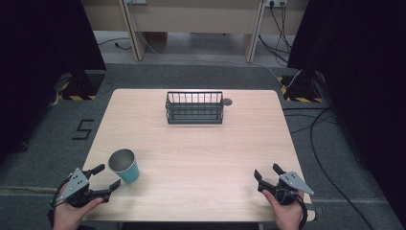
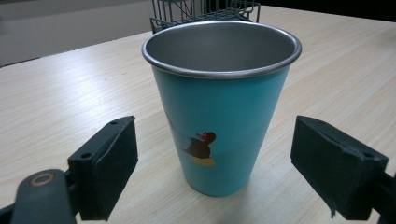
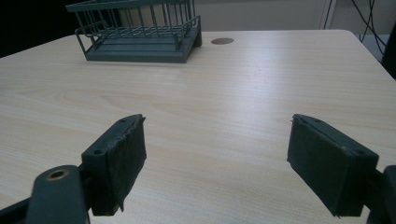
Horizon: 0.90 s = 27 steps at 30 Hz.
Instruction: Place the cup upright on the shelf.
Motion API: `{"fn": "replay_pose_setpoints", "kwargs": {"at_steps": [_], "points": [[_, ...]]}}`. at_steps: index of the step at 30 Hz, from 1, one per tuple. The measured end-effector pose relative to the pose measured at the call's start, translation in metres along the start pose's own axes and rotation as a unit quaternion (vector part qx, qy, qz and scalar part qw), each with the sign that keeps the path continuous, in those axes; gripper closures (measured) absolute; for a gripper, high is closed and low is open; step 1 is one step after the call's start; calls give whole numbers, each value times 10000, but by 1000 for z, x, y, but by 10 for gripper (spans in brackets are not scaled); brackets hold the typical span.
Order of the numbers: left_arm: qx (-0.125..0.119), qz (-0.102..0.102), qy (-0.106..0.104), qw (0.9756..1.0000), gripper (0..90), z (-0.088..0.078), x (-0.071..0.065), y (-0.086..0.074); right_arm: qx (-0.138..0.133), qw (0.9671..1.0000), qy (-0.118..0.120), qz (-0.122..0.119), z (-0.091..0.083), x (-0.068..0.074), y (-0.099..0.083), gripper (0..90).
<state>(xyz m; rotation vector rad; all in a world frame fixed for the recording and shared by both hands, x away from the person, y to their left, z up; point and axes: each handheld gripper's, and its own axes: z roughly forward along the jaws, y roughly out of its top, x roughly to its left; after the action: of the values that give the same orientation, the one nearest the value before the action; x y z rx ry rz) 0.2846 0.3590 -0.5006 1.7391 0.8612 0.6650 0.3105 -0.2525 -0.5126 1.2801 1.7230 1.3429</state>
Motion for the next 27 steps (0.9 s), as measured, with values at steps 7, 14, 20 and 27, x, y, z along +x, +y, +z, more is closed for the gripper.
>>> {"fn": "replay_pose_setpoints", "kwargs": {"at_steps": [7, 14, 20, 27], "points": [[25, -46, -62, 10000, 142, 3, -2, 1, 10, 10000, 16, 43, 0, 0, 0, 201], [37, -64, -121, 9999, 142, 9, -4, 4, 36, 9999, 73, 66, 1, 1, 0, 201], [84, -56, -149, 9998, 143, 14, -3, 6, 19, 10000, 72, 33, 2, 1, 0, 200], [158, -27, -171, 9997, 143, 22, -4, 6, 41, 9999, 87, 28, 3, 1, 1, 201]]}}
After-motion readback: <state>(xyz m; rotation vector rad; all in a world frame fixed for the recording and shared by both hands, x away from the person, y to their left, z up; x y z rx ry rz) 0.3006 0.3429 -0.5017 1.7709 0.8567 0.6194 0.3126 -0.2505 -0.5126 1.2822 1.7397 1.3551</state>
